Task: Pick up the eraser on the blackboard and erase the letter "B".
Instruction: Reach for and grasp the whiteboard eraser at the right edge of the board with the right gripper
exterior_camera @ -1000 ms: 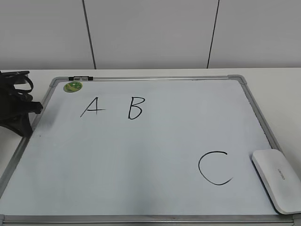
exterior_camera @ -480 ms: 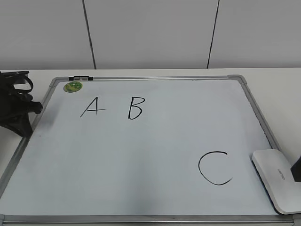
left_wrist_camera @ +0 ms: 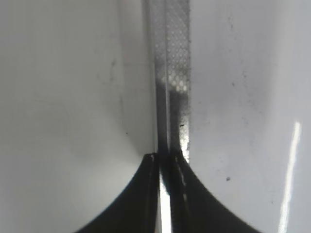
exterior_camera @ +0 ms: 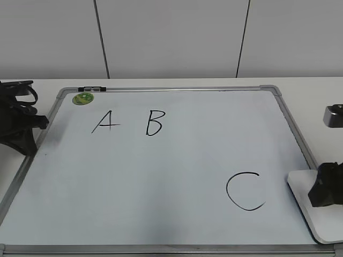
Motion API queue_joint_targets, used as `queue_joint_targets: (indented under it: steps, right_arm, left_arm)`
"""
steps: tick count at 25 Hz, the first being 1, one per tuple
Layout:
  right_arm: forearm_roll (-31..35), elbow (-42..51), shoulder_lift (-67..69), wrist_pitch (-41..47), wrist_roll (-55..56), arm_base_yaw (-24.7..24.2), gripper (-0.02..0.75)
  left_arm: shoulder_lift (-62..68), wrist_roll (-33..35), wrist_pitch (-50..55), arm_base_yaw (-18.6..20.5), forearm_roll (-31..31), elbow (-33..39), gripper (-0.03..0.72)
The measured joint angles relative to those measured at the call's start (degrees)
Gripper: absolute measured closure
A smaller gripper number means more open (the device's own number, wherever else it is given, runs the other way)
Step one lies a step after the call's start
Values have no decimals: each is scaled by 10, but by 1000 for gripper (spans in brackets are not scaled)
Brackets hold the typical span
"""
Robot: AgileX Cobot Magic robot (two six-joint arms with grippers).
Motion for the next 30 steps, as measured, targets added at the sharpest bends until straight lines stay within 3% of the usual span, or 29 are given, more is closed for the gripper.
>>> queue_joint_targets:
  steps: [30]
  right_arm:
    - [5,-38,147,-48,-6,0,90]
  left_arm:
    - [0,0,0,0,-1,0,678]
